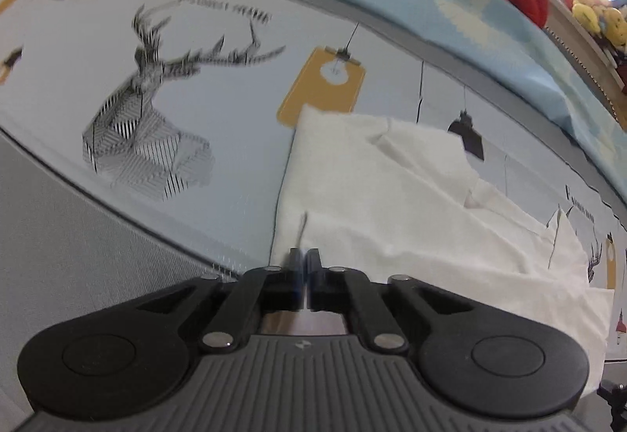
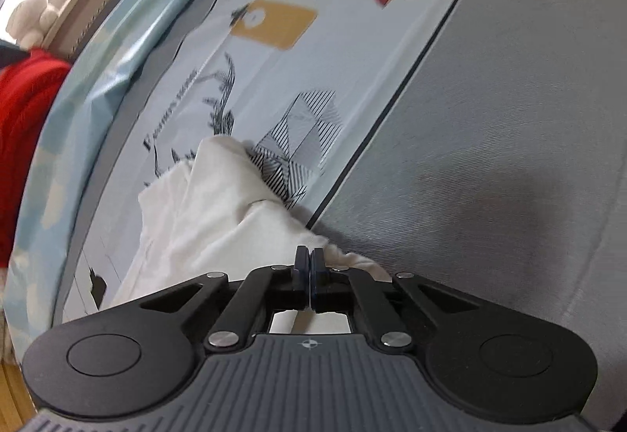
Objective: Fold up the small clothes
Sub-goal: 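Grasp the folded shirt edge with the left tool and smooth it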
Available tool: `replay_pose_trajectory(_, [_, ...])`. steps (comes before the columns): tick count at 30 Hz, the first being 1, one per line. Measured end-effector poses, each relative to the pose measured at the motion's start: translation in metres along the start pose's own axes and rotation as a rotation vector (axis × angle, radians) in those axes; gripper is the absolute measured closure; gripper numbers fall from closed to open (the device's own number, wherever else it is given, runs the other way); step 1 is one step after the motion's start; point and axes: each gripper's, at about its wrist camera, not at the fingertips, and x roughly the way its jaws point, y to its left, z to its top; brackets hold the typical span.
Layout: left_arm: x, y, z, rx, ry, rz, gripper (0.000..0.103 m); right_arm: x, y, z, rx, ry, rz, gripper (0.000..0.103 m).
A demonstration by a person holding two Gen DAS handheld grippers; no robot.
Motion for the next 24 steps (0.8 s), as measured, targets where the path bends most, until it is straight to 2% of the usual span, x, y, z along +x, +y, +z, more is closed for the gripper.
replay_pose_trajectory(3, [-0.014, -0.004, 0.005, 0.020, -0.075, -0.010, 0.102, 0.005, -0.010, 0.000, 0.034, -0.006, -0.077, 0.103])
replay_pose_trajectory(5, [-0.020, -0.008, 0.007, 0.042, -0.114, -0.005, 0.102, 0.013, -0.018, 0.000, 0.078, 0.047, -0.079, 0.103])
replay_pose_trajectory(6, [-0.020, -0.009, 0.007, 0.047, -0.114, 0.006, 0.102, 0.011, -0.020, 0.000, 0.088, 0.030, -0.084, 0.103])
replay_pose_trajectory(8, [-0.015, -0.008, 0.007, 0.029, -0.081, 0.042, 0.102, 0.004, -0.012, 0.005, 0.046, -0.044, -0.024, 0.102])
replay_pose_trajectory(9, [-0.012, -0.005, 0.006, 0.005, -0.066, 0.072, 0.102, 0.003, -0.006, 0.008, 0.017, -0.050, 0.029, 0.100])
replay_pose_trajectory(11, [-0.015, -0.005, 0.005, 0.012, -0.095, 0.135, 0.101, 0.007, 0.008, 0.015, -0.057, -0.055, 0.142, 0.100])
replay_pose_trajectory(12, [-0.018, -0.007, 0.006, 0.022, -0.116, 0.140, 0.101, 0.010, 0.013, 0.017, -0.102, -0.059, 0.172, 0.098])
replay_pose_trajectory(14, [-0.029, -0.012, 0.007, 0.040, -0.147, 0.078, 0.096, 0.018, 0.023, 0.020, -0.179, -0.069, 0.207, 0.079])
replay_pose_trajectory(15, [-0.032, -0.017, 0.007, 0.061, -0.149, 0.044, 0.096, 0.022, 0.023, 0.021, -0.197, -0.077, 0.220, 0.075])
replay_pose_trajectory(18, [-0.031, -0.029, 0.003, 0.108, -0.122, -0.015, 0.095, 0.033, 0.027, 0.025, -0.224, -0.100, 0.212, 0.072])
replay_pose_trajectory(21, [-0.026, -0.038, -0.001, 0.146, -0.083, -0.045, 0.095, 0.045, 0.035, 0.028, -0.269, -0.115, 0.220, 0.063])
replay_pose_trajectory(24, [-0.025, -0.042, -0.004, 0.179, -0.072, -0.060, 0.095, 0.062, 0.043, 0.034, -0.279, -0.056, 0.232, 0.062])
